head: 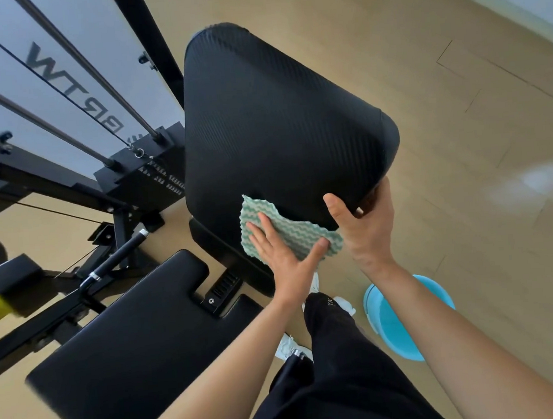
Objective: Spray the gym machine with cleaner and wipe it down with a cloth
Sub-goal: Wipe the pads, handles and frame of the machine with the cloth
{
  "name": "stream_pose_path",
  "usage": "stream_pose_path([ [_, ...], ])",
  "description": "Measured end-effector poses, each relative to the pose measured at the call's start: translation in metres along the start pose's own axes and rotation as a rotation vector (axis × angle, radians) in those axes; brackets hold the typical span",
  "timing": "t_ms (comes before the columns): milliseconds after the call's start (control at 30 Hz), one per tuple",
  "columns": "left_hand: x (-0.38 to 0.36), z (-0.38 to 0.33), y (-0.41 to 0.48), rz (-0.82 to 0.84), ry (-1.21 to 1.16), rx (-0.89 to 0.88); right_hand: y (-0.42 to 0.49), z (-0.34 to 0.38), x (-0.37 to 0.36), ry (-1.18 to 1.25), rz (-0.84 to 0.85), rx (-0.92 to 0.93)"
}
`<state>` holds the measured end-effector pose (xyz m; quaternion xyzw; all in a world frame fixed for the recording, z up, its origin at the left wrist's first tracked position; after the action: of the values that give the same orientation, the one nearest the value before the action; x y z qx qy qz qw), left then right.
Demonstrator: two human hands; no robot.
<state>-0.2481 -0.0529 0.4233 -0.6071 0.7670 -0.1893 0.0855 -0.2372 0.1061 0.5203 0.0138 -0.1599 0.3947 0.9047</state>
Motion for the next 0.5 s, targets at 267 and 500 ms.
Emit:
stream_pose_path([
  [267, 0.066, -0.085, 0.092, -0.175, -0.057, -0.072, -0.002, 0.002, -0.001, 0.011, -0.005, 0.016],
  [500, 0.093, -0.096, 0.127, -0.272, -0.038, -0.140, -0.002, -0.002, -0.003, 0.014, -0.007, 0.005],
])
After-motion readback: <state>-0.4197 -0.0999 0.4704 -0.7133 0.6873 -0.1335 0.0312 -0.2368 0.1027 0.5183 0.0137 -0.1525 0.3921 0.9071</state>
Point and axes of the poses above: each hand's wrist, its own y-axis towards the middle knuckle, its own x-axis out of the back of the hand, z = x × y, the point moved 7 cm from there along y, towards the middle knuckle, and after that the axes turned 11 degrees about -y, right-handed, at the moved point
